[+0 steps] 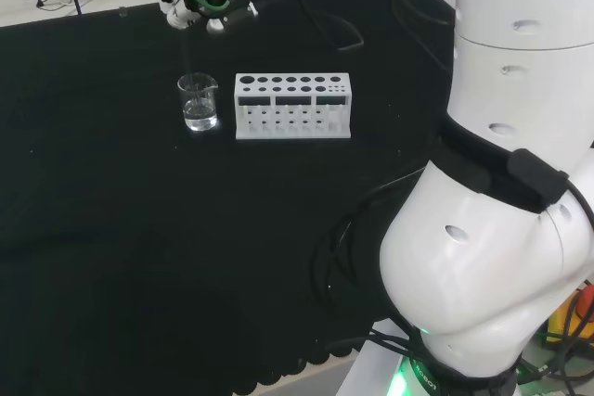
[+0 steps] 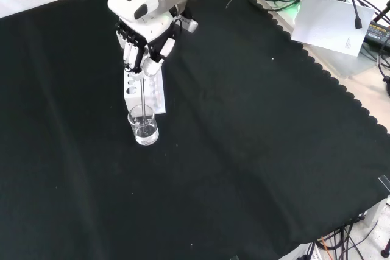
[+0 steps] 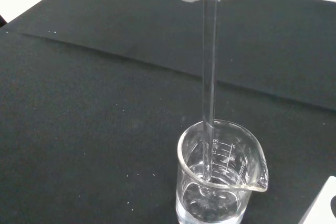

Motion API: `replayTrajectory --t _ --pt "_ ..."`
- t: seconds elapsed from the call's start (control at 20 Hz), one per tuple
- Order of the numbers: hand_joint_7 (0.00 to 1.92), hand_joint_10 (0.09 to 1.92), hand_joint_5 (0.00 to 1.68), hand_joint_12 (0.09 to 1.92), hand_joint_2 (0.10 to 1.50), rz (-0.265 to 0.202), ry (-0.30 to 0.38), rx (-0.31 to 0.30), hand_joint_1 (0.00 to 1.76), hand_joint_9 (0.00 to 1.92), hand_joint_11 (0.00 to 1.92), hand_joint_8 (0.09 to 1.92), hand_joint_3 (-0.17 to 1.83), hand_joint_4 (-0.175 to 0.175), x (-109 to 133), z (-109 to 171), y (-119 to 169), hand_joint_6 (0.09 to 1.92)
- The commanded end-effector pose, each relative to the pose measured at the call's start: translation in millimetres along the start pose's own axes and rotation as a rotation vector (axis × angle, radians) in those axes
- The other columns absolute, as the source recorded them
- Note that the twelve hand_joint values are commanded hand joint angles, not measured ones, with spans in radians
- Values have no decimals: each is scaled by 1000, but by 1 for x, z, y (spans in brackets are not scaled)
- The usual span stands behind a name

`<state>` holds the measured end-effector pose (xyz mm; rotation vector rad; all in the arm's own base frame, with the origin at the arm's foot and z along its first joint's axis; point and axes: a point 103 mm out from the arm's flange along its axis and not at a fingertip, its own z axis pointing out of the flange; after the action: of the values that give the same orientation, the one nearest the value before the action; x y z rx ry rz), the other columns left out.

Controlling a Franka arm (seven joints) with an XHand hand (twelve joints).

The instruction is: Put the glass rod back on the white test tube rack.

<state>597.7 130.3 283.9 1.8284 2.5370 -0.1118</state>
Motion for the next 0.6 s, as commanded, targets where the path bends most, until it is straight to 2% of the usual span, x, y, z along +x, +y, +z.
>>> replayTrajectory --t 0.05,0.35,0.6 --pt "1124 881 1120 874 1057 8 5 -20 1302 1610 1593 1091 7 -175 -4 -10 -10 474" --pt "1125 881 1120 874 1057 0 3 -56 1301 1610 1593 1089 6 -175 -5 -36 -23 474" --pt "1125 882 1121 873 1057 24 17 -88 1302 1609 1593 1089 6 -175 -17 -63 -37 473"
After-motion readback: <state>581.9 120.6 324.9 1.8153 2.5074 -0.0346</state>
